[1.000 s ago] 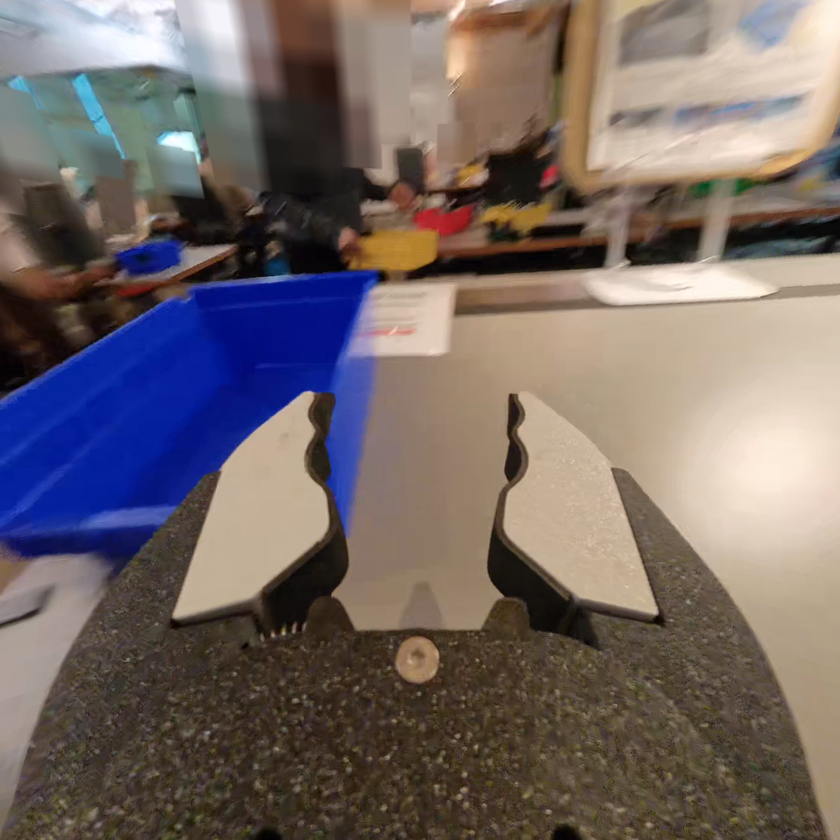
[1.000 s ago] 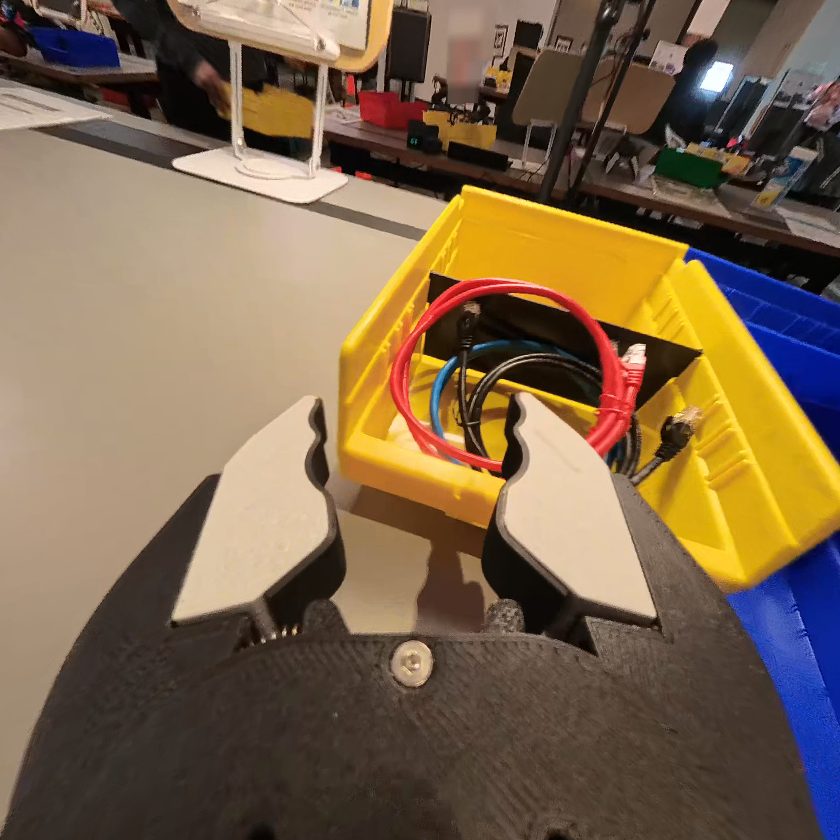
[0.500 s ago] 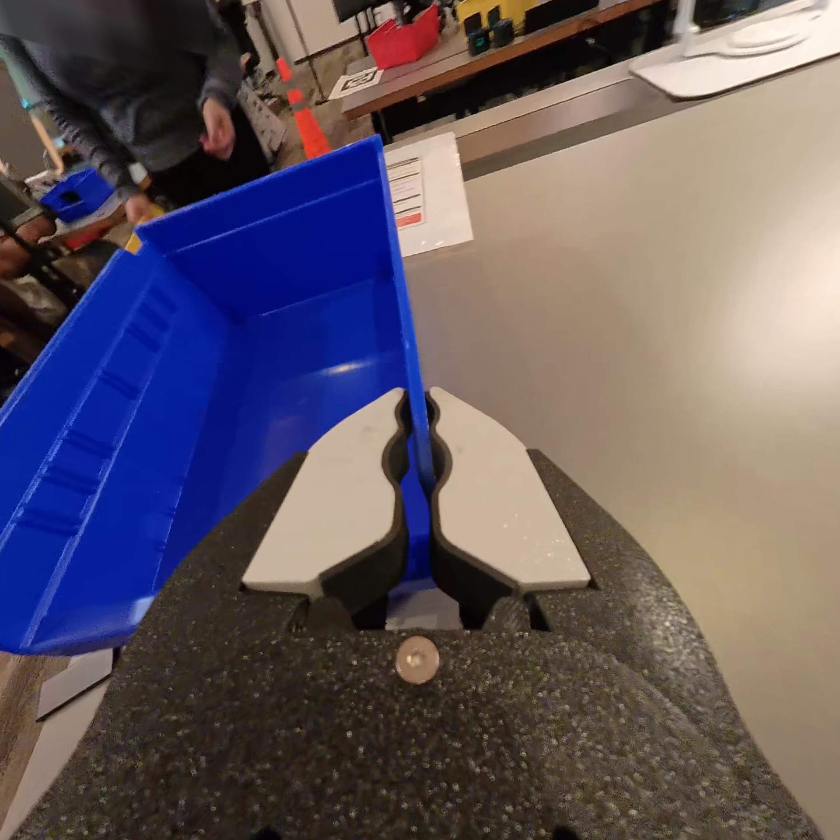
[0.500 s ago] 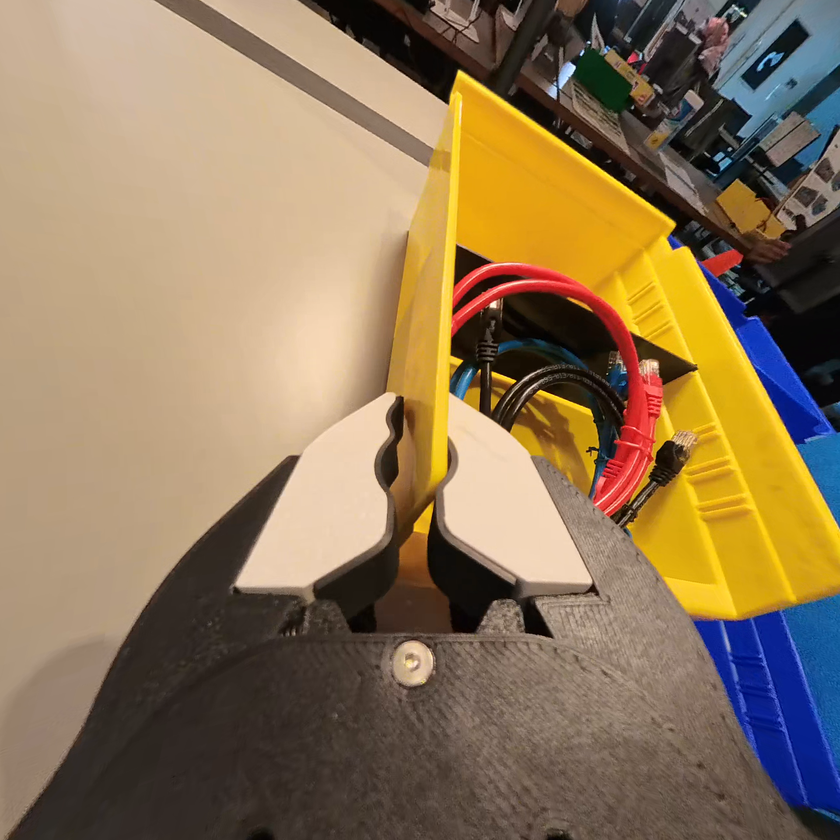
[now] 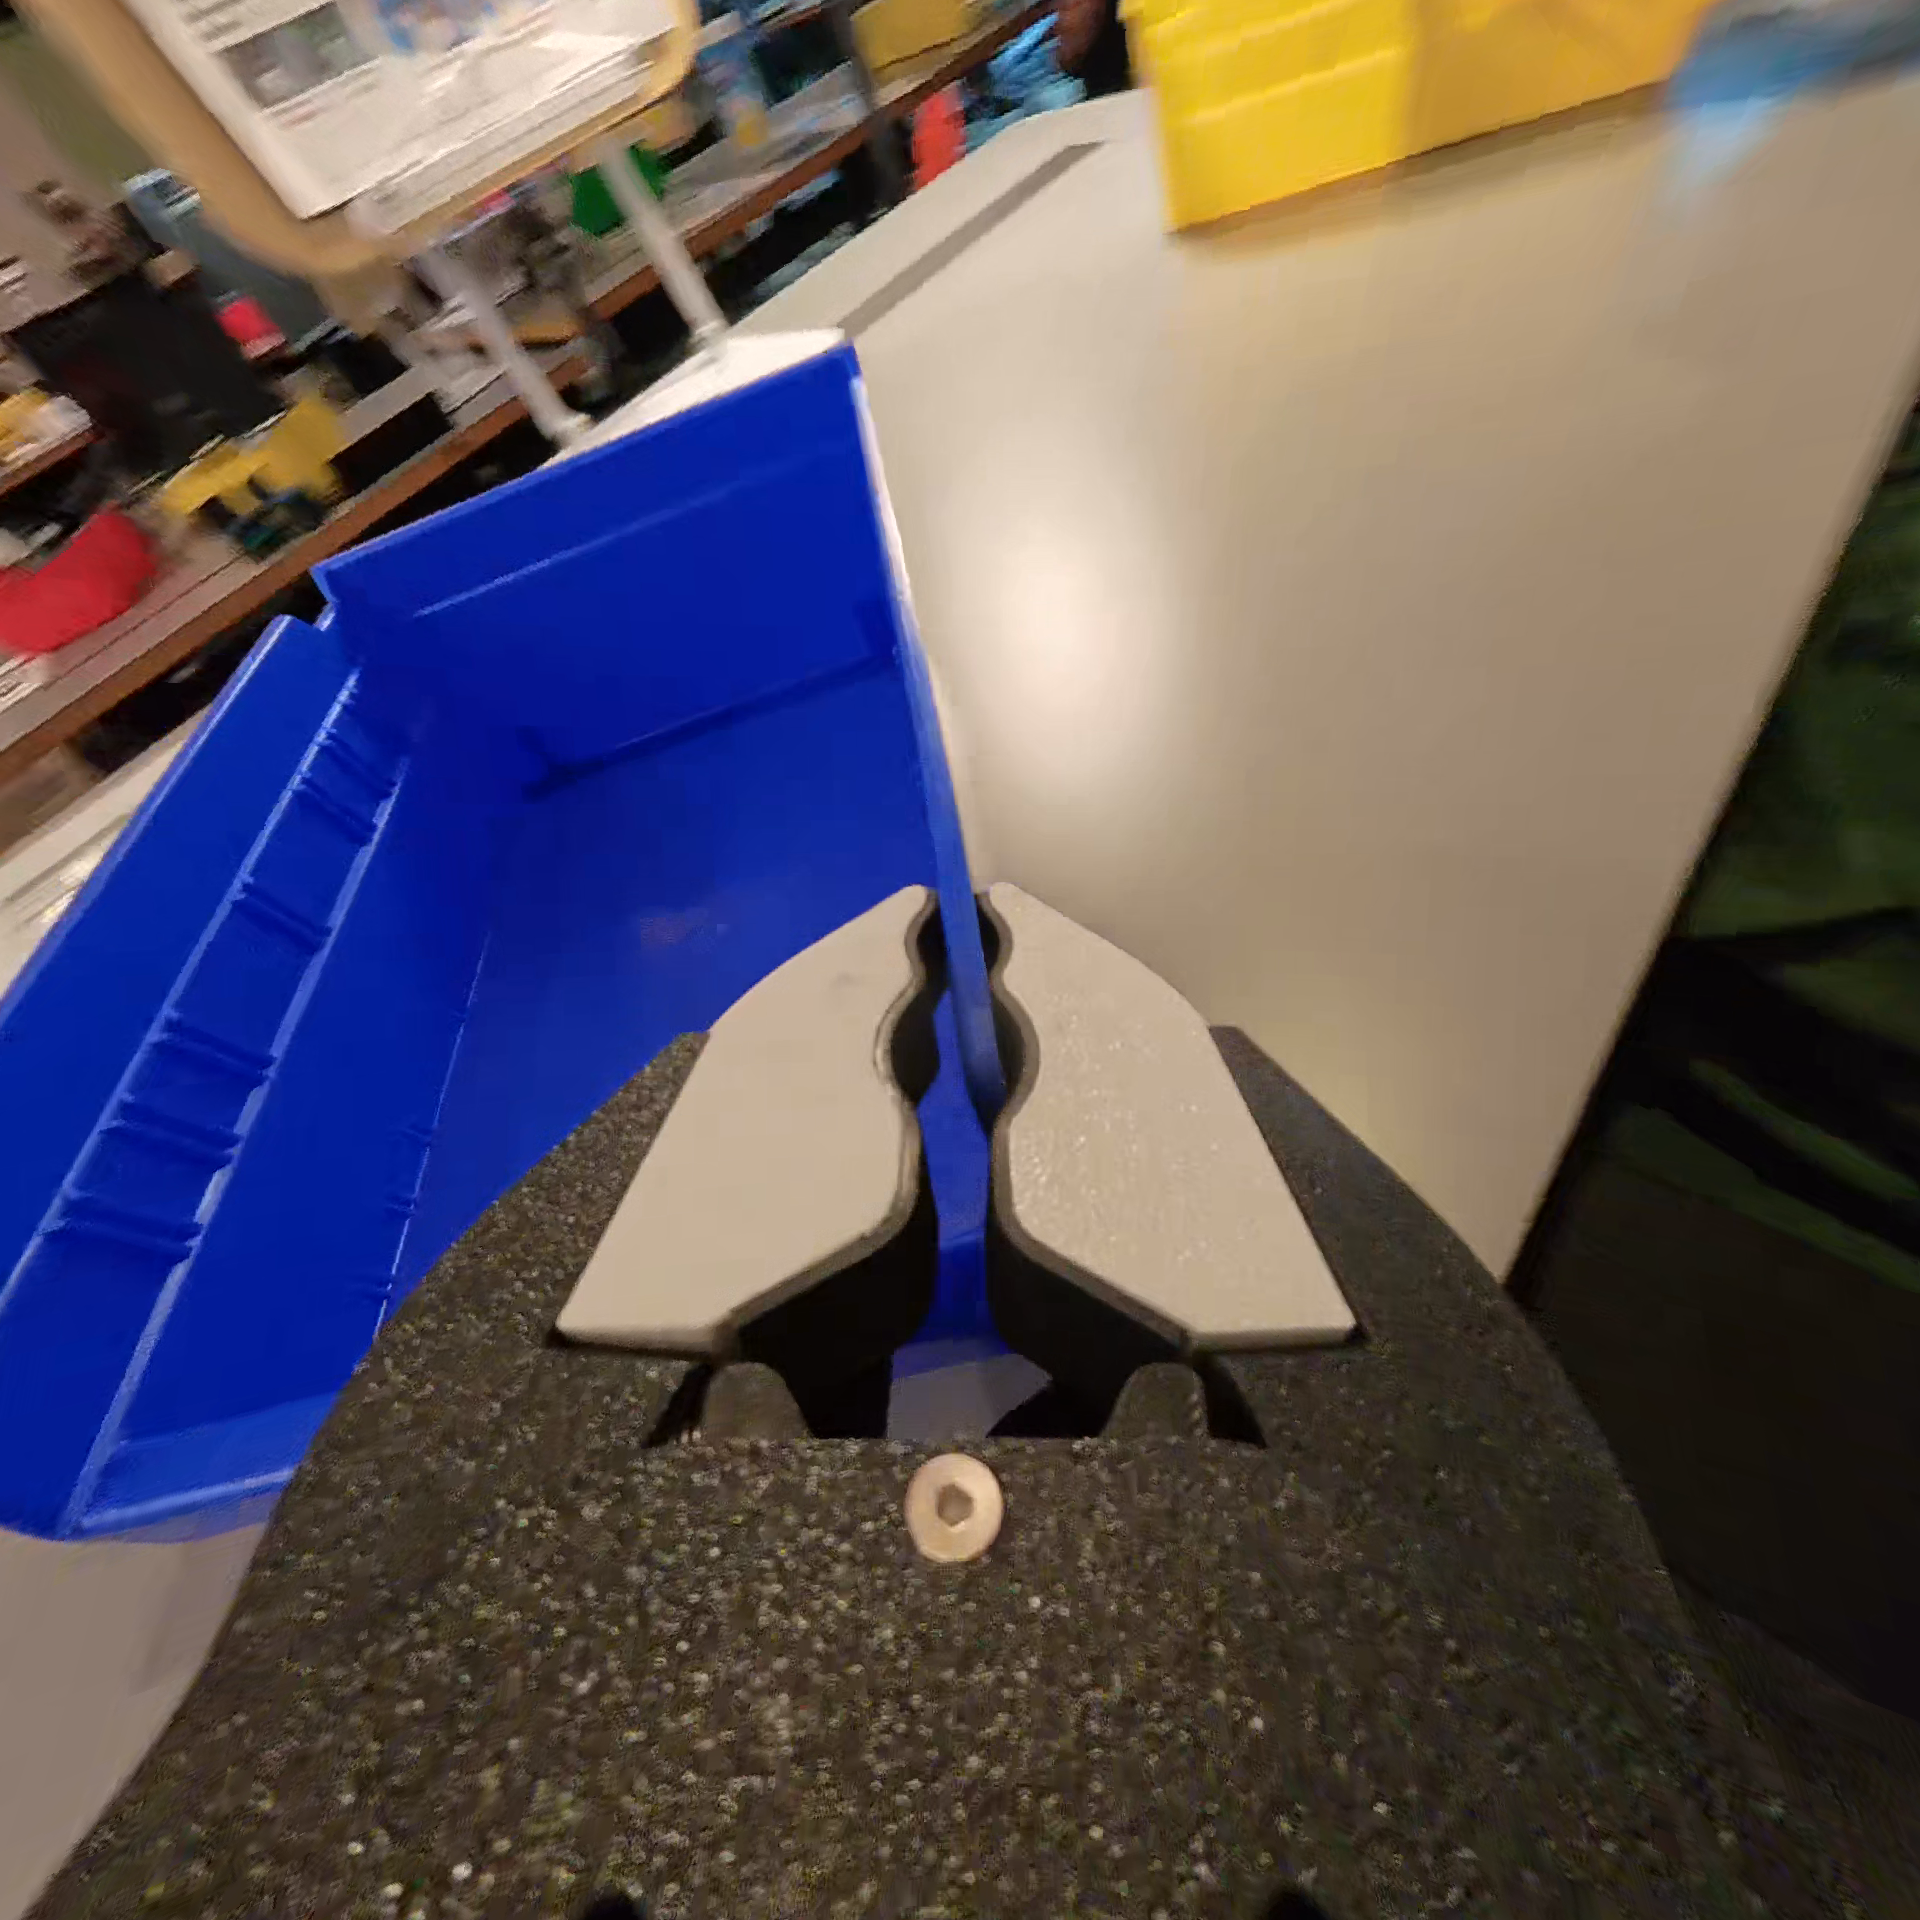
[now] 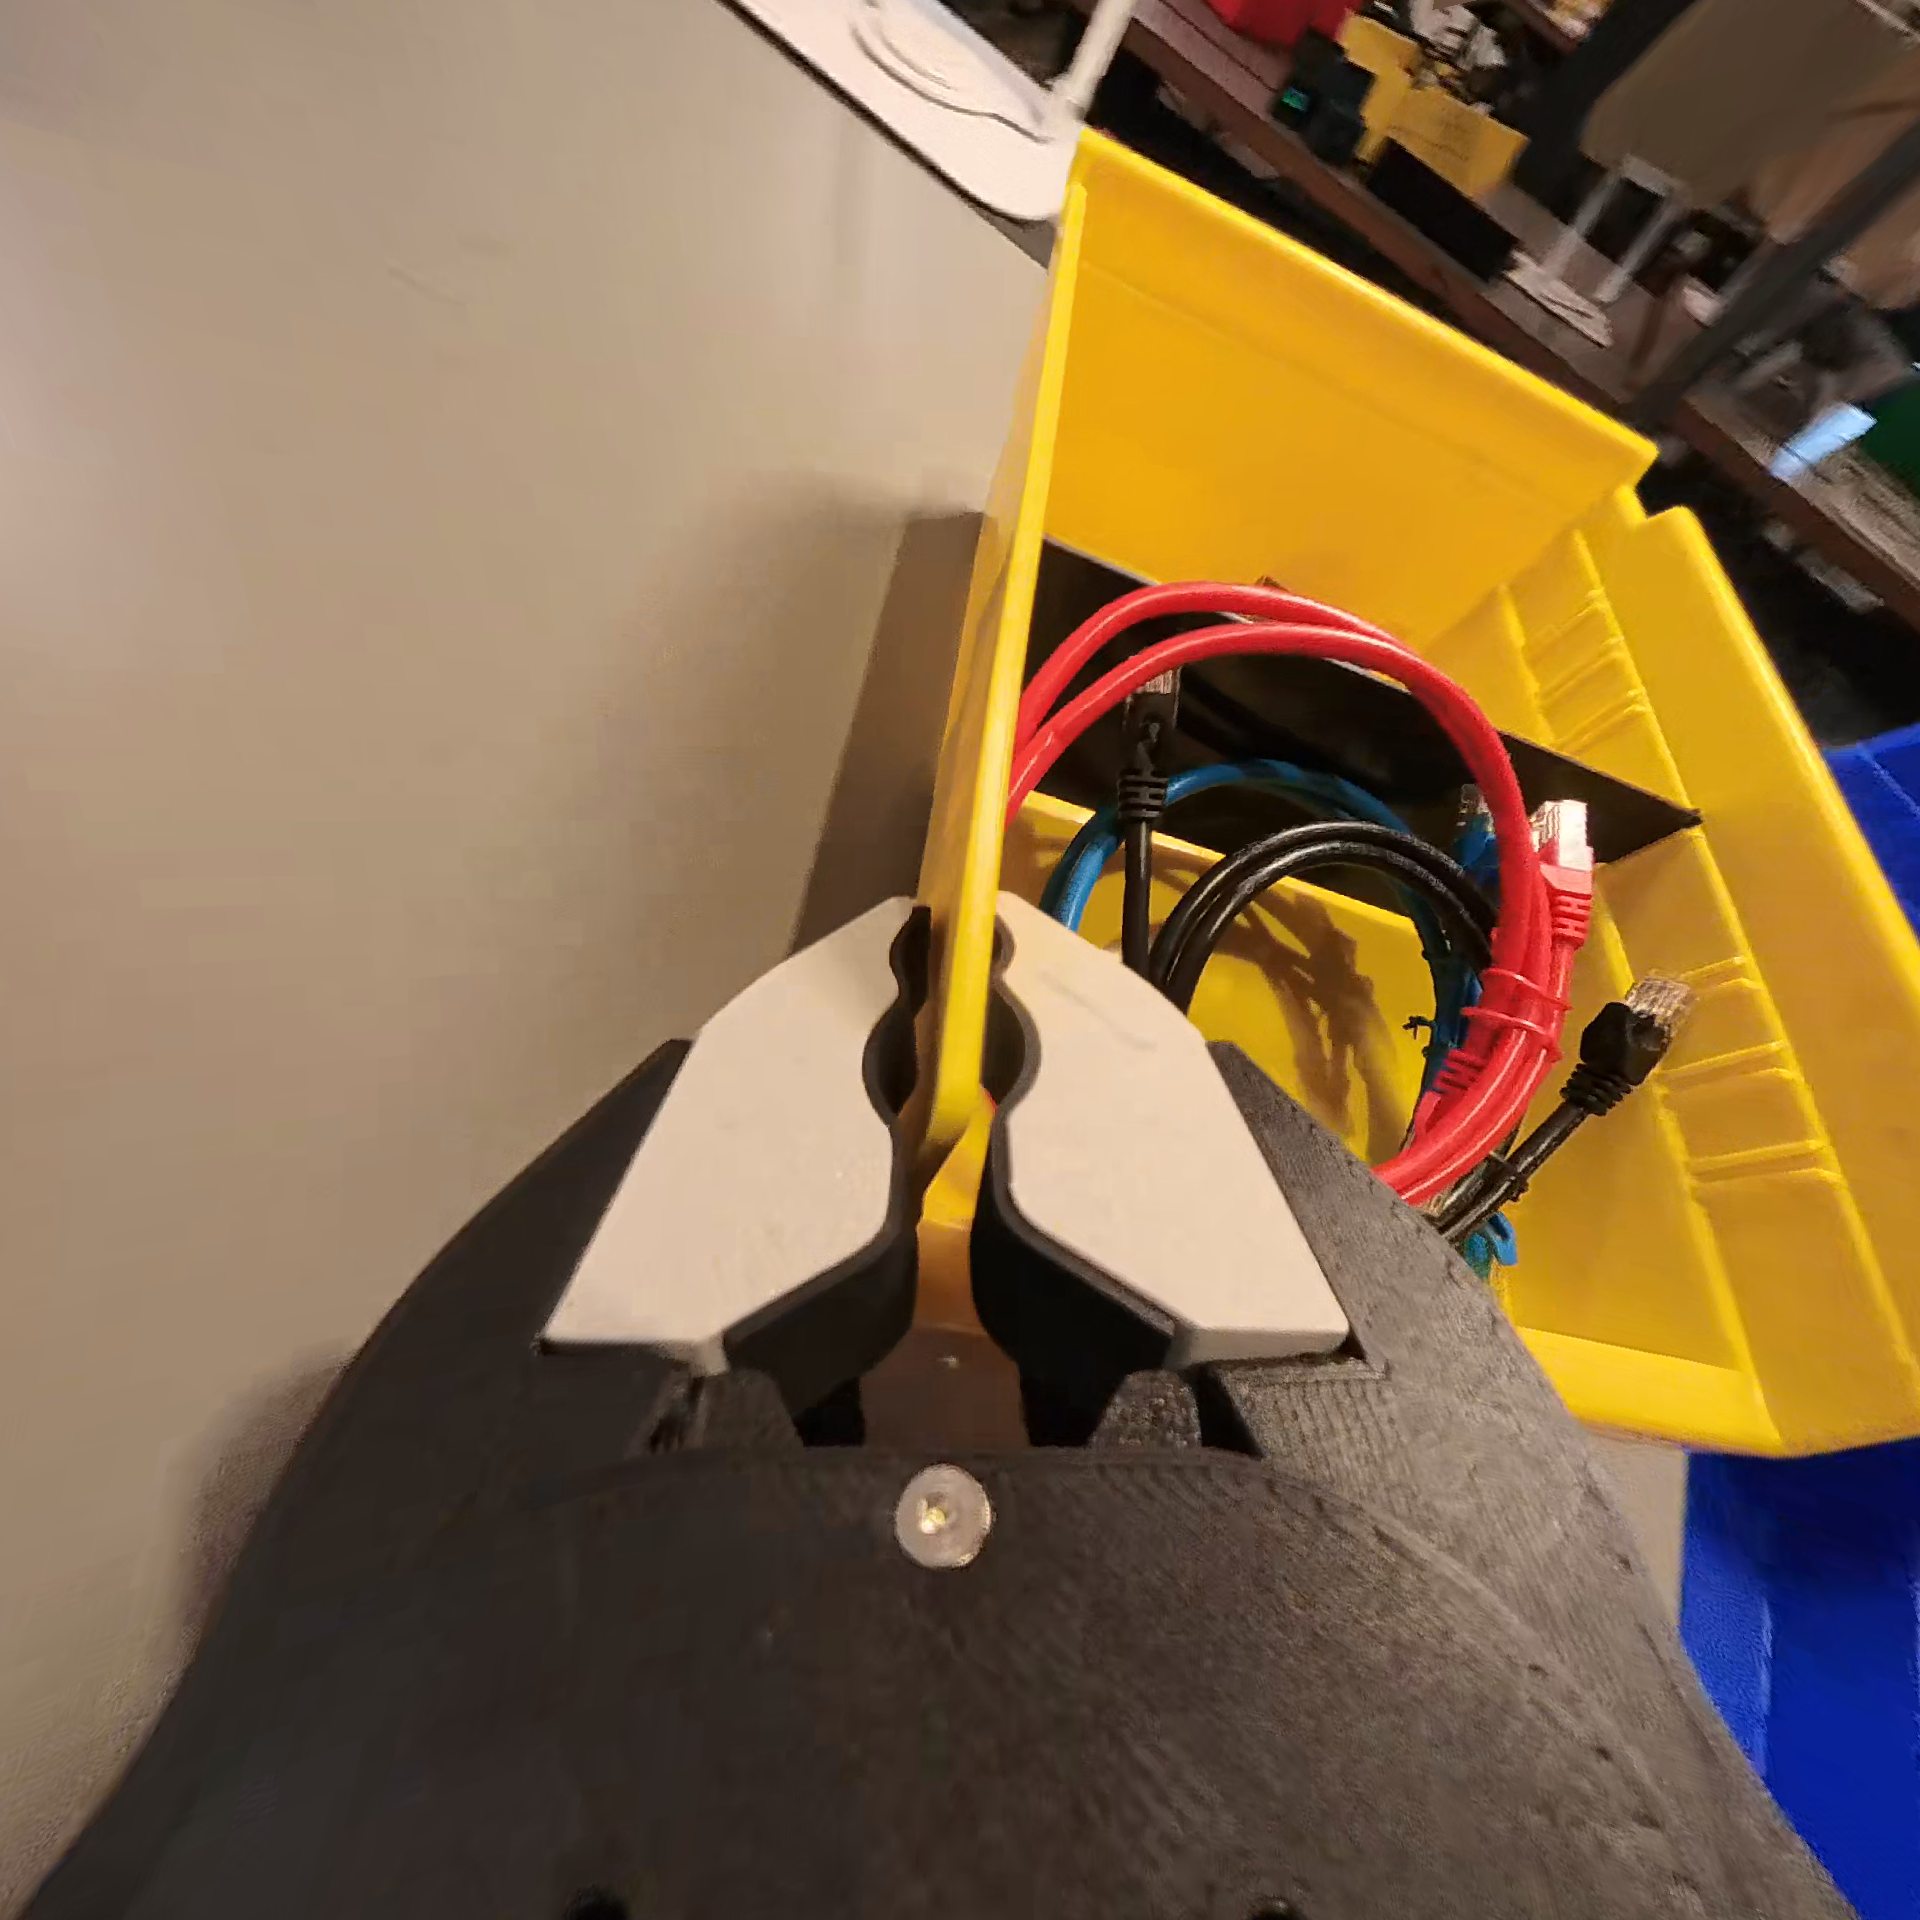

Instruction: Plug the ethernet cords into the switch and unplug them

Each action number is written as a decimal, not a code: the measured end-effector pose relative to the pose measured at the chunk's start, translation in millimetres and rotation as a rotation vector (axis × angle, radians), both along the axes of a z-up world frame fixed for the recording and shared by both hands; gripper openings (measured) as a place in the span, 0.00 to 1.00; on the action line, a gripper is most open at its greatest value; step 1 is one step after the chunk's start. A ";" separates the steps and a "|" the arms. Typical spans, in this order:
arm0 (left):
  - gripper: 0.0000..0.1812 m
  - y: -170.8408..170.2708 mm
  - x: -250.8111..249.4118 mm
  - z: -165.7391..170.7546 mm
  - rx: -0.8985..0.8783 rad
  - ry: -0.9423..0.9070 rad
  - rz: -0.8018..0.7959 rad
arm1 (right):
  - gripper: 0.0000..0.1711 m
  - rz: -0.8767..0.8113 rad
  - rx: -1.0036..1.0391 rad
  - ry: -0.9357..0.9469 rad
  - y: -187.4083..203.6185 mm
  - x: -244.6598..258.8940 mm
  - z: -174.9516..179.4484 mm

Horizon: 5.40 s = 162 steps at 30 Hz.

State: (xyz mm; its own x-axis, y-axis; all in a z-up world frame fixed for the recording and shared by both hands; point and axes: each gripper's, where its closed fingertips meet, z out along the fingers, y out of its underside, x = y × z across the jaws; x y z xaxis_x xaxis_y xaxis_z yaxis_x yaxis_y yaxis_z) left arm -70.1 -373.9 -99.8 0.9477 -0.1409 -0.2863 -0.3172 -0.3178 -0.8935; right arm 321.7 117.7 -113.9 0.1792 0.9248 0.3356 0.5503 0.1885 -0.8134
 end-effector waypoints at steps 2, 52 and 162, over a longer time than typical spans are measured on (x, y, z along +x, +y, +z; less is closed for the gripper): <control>0.02 7.3 22.0 0.1 0.006 -0.015 -0.136 | 0.04 0.102 -0.027 -0.005 -9.2 -11.1 -0.1; 0.44 204.3 -60.9 64.3 0.065 -0.636 0.325 | 0.42 0.192 -0.402 0.250 -158.7 -35.9 64.6; 0.03 69.6 -1.5 8.5 0.042 0.147 0.740 | 0.04 -0.462 0.199 0.078 -49.4 -29.8 14.7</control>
State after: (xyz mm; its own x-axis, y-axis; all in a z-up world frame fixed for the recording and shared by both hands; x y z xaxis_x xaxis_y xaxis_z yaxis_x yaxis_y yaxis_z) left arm -71.6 -304.3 -91.3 0.7426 0.5308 -0.4084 -0.1514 -0.4610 -0.8744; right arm 291.8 68.2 -99.2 0.5862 0.6624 0.4665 0.5516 0.0954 -0.8286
